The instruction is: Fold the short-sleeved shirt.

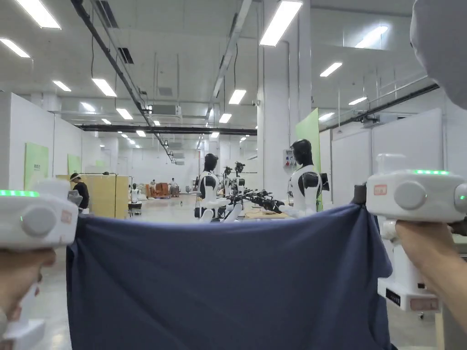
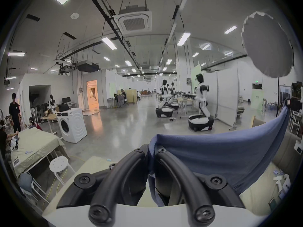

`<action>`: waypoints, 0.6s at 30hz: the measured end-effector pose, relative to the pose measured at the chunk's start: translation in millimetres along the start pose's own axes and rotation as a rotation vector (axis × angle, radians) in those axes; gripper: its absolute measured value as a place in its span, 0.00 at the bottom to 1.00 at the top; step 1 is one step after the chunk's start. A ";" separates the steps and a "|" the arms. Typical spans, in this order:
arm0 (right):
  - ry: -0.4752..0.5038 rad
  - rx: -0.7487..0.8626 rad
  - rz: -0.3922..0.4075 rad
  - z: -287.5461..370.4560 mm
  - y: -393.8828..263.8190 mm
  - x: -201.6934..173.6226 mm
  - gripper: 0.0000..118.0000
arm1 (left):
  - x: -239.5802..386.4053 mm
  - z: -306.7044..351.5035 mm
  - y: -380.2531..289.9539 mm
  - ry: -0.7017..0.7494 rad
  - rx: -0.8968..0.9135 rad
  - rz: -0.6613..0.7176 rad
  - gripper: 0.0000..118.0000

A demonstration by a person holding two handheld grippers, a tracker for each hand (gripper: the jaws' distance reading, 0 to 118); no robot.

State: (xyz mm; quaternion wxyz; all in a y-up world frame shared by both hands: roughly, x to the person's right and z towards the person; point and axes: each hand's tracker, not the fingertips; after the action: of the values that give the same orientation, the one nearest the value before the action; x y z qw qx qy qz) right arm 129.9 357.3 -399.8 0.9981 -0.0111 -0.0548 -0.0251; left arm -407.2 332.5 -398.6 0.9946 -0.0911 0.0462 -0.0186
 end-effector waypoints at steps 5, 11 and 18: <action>0.005 -0.048 0.008 -11.1 -51.6 8.5 0.06 | 5.6 -28.1 -75.3 -0.026 -0.075 0.042 0.06; 0.005 -0.119 0.058 5.5 -71.5 20.0 0.06 | 12.7 -19.3 -102.0 -0.049 -0.129 -0.036 0.06; 0.067 -0.150 0.056 113.5 -98.7 39.9 0.06 | -6.0 84.9 -141.2 -0.080 -0.147 -0.005 0.06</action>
State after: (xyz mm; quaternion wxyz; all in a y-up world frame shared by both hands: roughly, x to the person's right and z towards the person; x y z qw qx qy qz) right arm 152.1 259.6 -280.7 0.9961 -0.0867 -0.0188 -0.0015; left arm -409.2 209.3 -289.1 0.9862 -0.1649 0.0073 -0.0141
